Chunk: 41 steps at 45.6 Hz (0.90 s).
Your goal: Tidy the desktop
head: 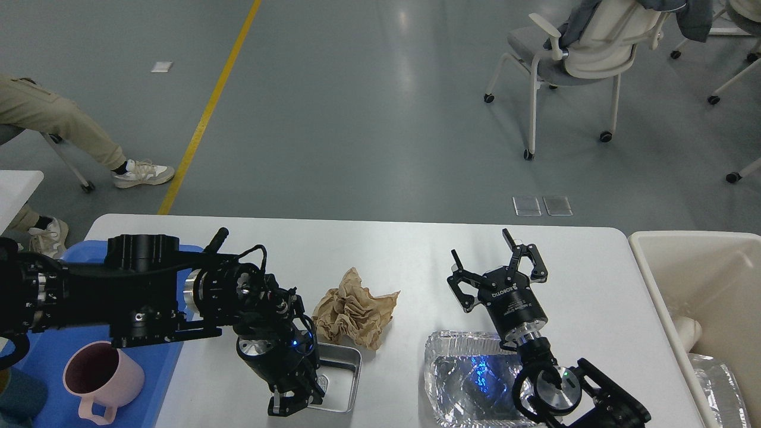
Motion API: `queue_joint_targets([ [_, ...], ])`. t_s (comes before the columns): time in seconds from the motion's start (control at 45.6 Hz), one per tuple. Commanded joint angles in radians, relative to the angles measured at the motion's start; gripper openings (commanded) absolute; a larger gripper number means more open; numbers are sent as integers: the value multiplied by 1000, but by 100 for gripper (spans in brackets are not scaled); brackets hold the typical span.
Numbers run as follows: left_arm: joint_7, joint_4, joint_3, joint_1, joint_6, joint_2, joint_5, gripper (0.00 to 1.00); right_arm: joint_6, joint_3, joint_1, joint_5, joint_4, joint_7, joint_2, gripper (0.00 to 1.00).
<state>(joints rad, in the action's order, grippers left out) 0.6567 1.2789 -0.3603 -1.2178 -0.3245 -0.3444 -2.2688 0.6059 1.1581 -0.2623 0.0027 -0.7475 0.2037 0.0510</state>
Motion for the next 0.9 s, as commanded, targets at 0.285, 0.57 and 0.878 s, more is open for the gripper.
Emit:
queue_joint_targets([
  [0.285, -58, 51, 184, 15, -41, -148, 207, 26, 0, -2, 1, 0, 5, -1, 1, 100],
  [0.57, -212, 50, 461, 144, -41, -337, 488, 89, 0, -5, 11, -1, 8, 0, -13, 100],
  [0.878, -296, 50, 859, 443, -31, -515, 633, 94, 0, -6, 18, -1, 13, 0, -30, 100],
])
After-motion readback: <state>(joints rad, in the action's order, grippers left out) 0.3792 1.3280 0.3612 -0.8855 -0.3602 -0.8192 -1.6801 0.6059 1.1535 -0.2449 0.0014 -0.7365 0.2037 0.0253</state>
